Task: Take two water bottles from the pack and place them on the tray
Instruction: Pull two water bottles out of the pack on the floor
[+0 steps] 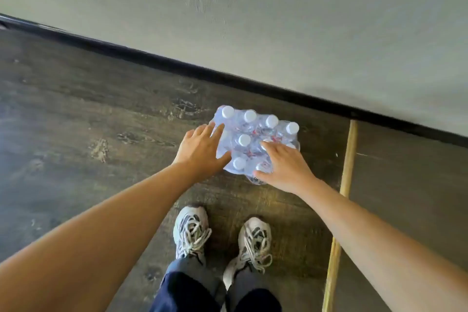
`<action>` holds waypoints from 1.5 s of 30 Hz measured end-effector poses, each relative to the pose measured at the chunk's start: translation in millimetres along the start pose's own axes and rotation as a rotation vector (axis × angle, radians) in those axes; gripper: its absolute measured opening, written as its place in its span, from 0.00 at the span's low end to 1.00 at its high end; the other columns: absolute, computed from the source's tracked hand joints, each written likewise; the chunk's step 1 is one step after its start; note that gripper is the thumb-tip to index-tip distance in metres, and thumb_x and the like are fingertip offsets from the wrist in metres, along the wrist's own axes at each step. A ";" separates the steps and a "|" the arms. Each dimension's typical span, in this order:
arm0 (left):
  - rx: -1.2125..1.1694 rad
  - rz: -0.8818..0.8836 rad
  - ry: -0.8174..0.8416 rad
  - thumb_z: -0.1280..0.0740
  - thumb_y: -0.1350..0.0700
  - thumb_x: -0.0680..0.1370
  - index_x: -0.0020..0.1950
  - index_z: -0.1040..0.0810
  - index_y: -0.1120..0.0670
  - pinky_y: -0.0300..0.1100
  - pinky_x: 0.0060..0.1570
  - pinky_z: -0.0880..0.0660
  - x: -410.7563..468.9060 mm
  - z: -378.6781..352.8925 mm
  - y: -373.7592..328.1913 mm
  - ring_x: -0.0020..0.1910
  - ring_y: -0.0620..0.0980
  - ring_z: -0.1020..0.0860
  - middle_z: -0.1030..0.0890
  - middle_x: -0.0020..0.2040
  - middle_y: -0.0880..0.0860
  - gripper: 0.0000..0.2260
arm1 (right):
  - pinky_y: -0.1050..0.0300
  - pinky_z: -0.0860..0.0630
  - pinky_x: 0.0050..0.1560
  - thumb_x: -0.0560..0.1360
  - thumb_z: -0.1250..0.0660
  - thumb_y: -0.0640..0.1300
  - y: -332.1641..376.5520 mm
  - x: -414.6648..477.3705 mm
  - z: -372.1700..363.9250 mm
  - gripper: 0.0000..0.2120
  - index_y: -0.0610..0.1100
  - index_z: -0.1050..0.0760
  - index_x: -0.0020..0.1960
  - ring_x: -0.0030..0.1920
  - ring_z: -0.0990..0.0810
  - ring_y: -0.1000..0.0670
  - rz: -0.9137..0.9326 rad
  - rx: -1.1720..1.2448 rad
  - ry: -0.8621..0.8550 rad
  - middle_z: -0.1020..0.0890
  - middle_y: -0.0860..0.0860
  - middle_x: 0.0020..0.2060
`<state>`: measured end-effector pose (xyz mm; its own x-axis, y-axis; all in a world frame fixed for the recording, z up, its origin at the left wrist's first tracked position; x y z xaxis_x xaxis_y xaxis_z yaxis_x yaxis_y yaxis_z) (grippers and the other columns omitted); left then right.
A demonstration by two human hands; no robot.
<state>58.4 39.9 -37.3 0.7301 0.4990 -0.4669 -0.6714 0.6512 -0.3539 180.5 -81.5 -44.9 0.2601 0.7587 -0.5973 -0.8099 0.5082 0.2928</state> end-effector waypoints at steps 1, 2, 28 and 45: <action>-0.012 0.019 0.004 0.43 0.42 0.77 0.76 0.46 0.54 0.53 0.70 0.42 7.9 -13.2 2.3 0.74 0.57 0.41 0.41 0.77 0.57 0.31 | 0.43 0.36 0.68 0.69 0.37 0.64 -1.5 4.6 -14.7 0.36 0.48 0.43 0.70 0.70 0.35 0.44 0.039 -0.023 0.016 0.33 0.47 0.71; -0.032 0.038 -0.018 0.43 0.42 0.77 0.76 0.47 0.53 0.53 0.71 0.42 15.2 -22.3 6.3 0.74 0.58 0.41 0.43 0.77 0.57 0.31 | 0.42 0.37 0.69 0.68 0.36 0.64 0.6 8.2 -25.2 0.37 0.49 0.44 0.70 0.71 0.36 0.44 0.092 -0.083 0.010 0.33 0.47 0.71; -0.229 0.040 -0.235 0.47 0.41 0.75 0.77 0.56 0.51 0.52 0.71 0.44 43.6 -91.3 22.3 0.76 0.57 0.46 0.48 0.78 0.59 0.34 | 0.45 0.29 0.60 0.72 0.34 0.36 20.8 82.6 -24.9 0.22 0.41 0.32 0.65 0.59 0.26 0.40 0.178 -0.007 -0.214 0.23 0.43 0.59; -0.408 -0.040 -0.192 0.44 0.34 0.71 0.76 0.59 0.50 0.52 0.73 0.47 36.6 -75.3 16.8 0.77 0.50 0.53 0.52 0.78 0.53 0.42 | 0.57 0.23 0.41 0.64 0.26 0.36 63.3 -1.9 87.4 0.13 0.38 0.22 0.47 0.41 0.21 0.45 0.343 0.203 -0.441 0.21 0.42 0.43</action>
<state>64.2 26.1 -121.4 0.7413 0.5998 -0.3012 -0.6091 0.4127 -0.6772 174.6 -15.1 40.0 0.2299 0.9691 -0.0896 -0.7811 0.2386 0.5770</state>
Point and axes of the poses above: each hand's wrist, its own x-axis towards the middle knuckle, its own z-axis out of the back of the hand, y = z × x, the point moved 8 cm from there along x, towards the middle knuckle
